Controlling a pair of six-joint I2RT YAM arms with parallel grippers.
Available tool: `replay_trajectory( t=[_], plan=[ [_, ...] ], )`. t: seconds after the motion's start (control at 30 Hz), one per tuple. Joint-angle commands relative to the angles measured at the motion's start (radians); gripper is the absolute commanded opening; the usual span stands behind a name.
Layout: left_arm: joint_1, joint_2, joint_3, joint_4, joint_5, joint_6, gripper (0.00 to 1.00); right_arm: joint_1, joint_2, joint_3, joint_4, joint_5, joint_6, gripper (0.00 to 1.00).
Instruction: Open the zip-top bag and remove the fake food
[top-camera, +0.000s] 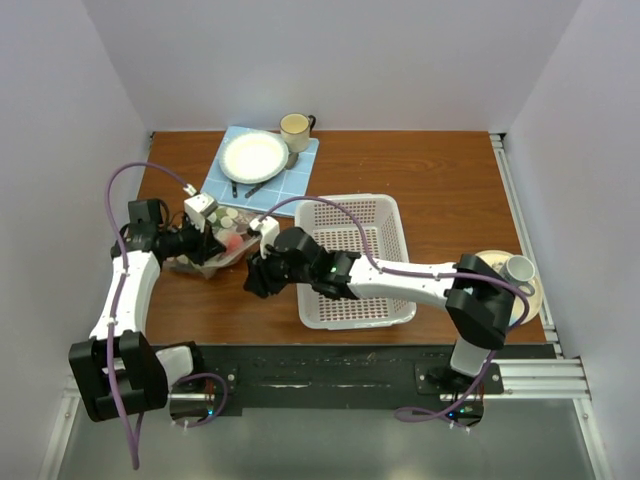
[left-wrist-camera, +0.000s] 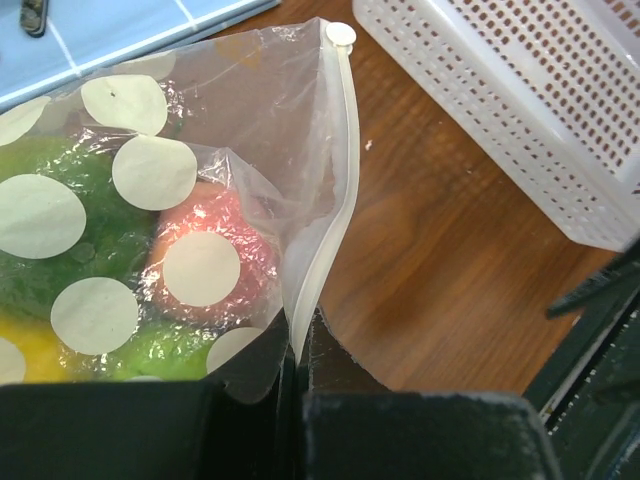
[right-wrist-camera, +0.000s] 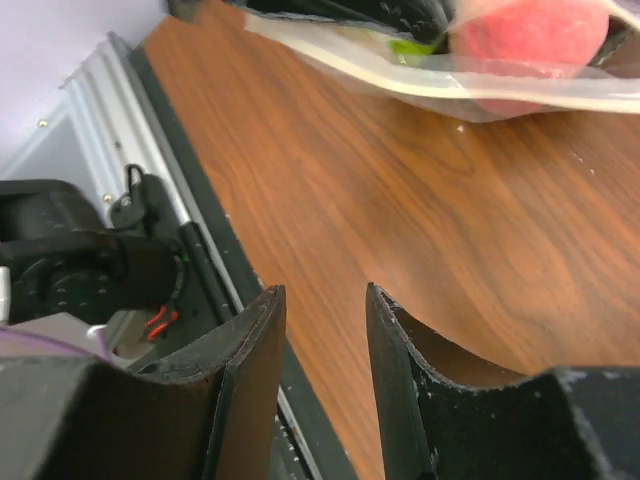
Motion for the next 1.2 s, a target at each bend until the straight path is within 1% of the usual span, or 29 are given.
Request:
replay_trajectory(
  t=[0.0, 0.17, 0.27, 0.3, 0.4, 0.5, 0.53, 0.6, 0.7, 0.83, 0.87, 1.0, 1.03, 1.17],
  plan=[
    [-0.007, -0.020, 0.069, -0.089, 0.094, 0.068, 0.00, -0.026, 0.008, 0.035, 0.167, 0.114, 0.008, 0.43],
    [-0.007, -0.045, 0.066, -0.135, 0.103, 0.099, 0.00, -0.026, 0.082, 0.101, 0.197, 0.163, -0.001, 0.45],
    [-0.009, -0.036, 0.084, -0.190, 0.108, 0.133, 0.00, -0.027, 0.137, 0.147, 0.216, 0.191, -0.018, 0.45],
    [-0.009, -0.027, 0.104, -0.208, 0.112, 0.165, 0.00, -0.027, 0.169, 0.176, 0.216, 0.196, -0.024, 0.45],
    [-0.007, -0.014, 0.133, -0.256, 0.131, 0.206, 0.00, -0.027, 0.209, 0.227, 0.214, 0.214, -0.041, 0.44],
    [-0.007, -0.008, 0.146, -0.270, 0.145, 0.219, 0.00, -0.027, 0.246, 0.248, 0.216, 0.261, -0.072, 0.41],
    [-0.007, -0.007, 0.149, -0.279, 0.149, 0.220, 0.00, -0.027, 0.248, 0.245, 0.216, 0.307, -0.085, 0.39],
    [-0.007, 0.004, 0.164, -0.308, 0.175, 0.257, 0.00, -0.026, 0.246, 0.210, 0.235, 0.361, -0.093, 0.39],
    [-0.009, 0.010, 0.176, -0.330, 0.188, 0.269, 0.00, -0.026, 0.238, 0.175, 0.223, 0.390, -0.101, 0.39],
    [-0.007, 0.010, 0.167, -0.275, 0.166, 0.246, 0.00, -0.023, 0.199, 0.107, 0.193, 0.375, -0.075, 0.36],
    [-0.007, 0.009, 0.166, -0.261, 0.155, 0.230, 0.00, -0.020, 0.177, 0.069, 0.184, 0.377, -0.067, 0.35],
    [-0.007, 0.016, 0.163, -0.203, 0.143, 0.193, 0.00, -0.010, 0.134, -0.012, 0.096, 0.380, -0.026, 0.29],
    [-0.007, 0.019, 0.166, -0.186, 0.142, 0.185, 0.00, -0.007, 0.125, -0.029, 0.087, 0.378, -0.007, 0.26],
    [-0.007, 0.045, 0.163, -0.147, 0.122, 0.164, 0.00, 0.011, 0.074, -0.098, 0.042, 0.366, 0.031, 0.25]
  ],
)
